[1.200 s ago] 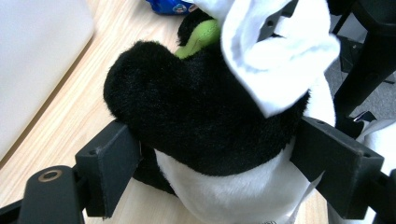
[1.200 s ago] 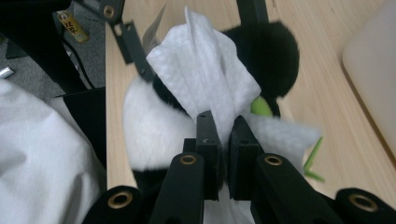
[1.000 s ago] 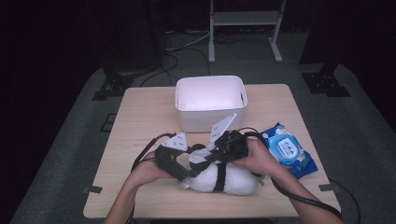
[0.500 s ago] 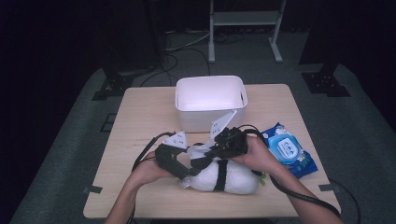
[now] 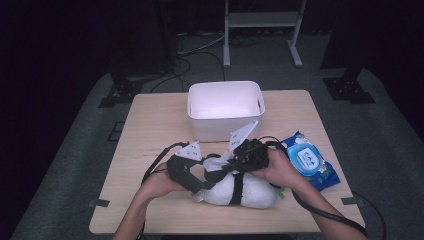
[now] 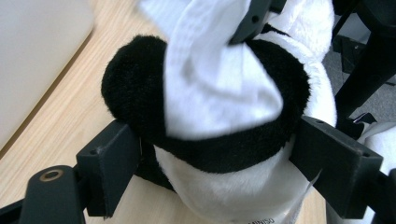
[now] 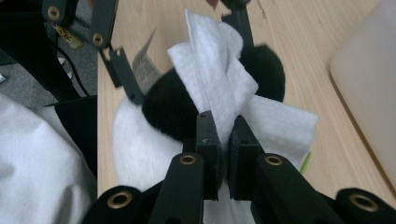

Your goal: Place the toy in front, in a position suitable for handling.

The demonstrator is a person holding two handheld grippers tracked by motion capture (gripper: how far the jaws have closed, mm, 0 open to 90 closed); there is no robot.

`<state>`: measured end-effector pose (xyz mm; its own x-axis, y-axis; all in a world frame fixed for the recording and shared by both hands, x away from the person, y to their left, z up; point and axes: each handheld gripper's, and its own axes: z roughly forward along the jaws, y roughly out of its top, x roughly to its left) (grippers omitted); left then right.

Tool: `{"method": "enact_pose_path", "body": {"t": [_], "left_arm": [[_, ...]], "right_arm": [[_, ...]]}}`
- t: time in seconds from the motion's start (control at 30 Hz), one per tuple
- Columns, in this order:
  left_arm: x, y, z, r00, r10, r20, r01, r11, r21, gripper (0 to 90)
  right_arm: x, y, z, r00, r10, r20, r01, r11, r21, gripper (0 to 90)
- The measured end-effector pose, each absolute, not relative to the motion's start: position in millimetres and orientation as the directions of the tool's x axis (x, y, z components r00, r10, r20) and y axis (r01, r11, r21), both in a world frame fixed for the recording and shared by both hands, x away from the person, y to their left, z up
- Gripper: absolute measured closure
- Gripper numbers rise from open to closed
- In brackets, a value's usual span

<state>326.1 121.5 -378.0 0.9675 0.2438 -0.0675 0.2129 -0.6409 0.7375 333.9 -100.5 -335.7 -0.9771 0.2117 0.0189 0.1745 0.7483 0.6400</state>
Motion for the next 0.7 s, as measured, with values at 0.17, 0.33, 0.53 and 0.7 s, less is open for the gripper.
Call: {"method": "enact_pose_path", "body": {"t": [0.17,0.33,0.53,0.7], "left_arm": [[326,122,-379,0.966,0.248,-0.073,0.22,-0.642,0.735,16.0],[326,123,-379,0.965,0.25,-0.077,0.225,-0.645,0.731,15.8],[326,123,-378,0.965,0.248,-0.083,0.229,-0.649,0.726,15.8],[326,123,-379,0.965,0.244,-0.097,0.237,-0.652,0.721,15.7]], "right_arm": [[338,-89,-335,-0.977,0.213,0.018,0.174,0.745,0.644,84.1],[335,-96,-333,-0.978,0.207,0.025,0.174,0.744,0.645,84.0],[324,-129,-338,-0.969,0.242,0.051,0.222,0.756,0.616,83.6],[318,-154,-344,-0.959,0.277,0.061,0.255,0.75,0.611,83.6]]}}
